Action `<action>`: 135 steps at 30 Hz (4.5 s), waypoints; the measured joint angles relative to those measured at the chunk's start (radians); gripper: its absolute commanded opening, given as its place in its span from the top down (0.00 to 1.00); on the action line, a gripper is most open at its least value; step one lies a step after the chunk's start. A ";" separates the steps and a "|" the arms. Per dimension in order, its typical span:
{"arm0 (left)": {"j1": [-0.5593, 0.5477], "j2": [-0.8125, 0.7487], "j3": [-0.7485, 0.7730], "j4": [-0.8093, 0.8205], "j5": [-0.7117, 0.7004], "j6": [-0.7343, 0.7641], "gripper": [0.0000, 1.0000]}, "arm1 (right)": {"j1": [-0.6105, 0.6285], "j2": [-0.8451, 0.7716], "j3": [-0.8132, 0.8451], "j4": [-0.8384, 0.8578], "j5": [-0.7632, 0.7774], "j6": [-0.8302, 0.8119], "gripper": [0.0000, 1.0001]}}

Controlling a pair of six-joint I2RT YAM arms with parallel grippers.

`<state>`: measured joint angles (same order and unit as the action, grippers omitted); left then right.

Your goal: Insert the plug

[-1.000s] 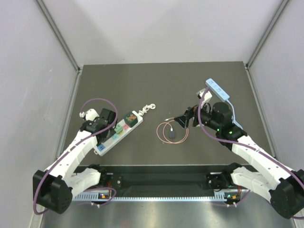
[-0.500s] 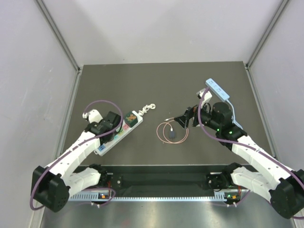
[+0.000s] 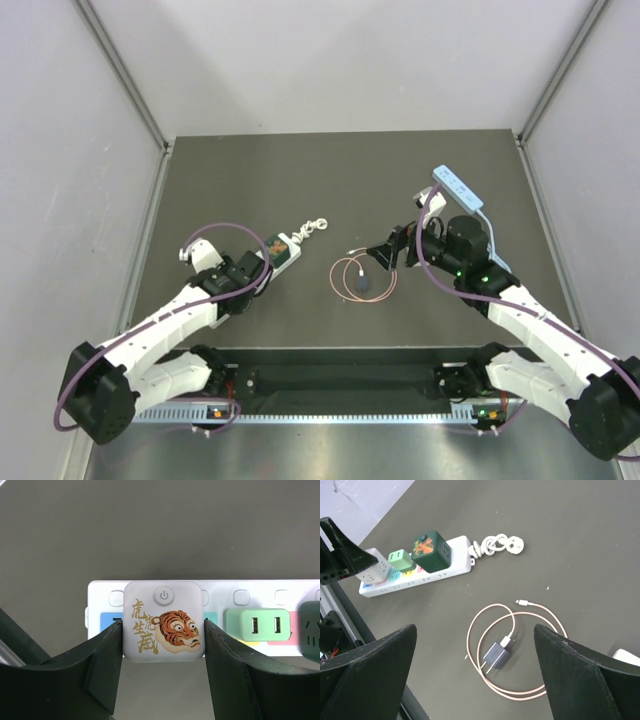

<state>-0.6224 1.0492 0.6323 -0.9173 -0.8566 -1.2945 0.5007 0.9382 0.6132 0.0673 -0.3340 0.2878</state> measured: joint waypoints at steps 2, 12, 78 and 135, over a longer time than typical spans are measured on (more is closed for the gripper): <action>-0.002 -0.010 -0.011 0.012 -0.003 -0.005 1.00 | 0.000 0.000 -0.004 -0.001 0.000 0.000 0.00; -0.002 -0.004 -0.015 0.028 -0.001 -0.004 1.00 | 0.000 0.006 -0.005 -0.006 0.000 -0.005 0.00; -0.216 0.211 0.602 0.328 0.665 0.756 0.02 | -0.183 0.224 0.232 -0.532 0.574 0.182 0.01; 0.136 0.546 0.613 0.649 1.633 0.544 0.34 | 0.242 0.098 0.113 -0.083 0.207 -0.263 1.00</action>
<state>-0.4866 1.5951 1.2453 -0.2680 0.7769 -0.7506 0.7425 1.0363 0.7261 -0.0158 -0.1268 0.0246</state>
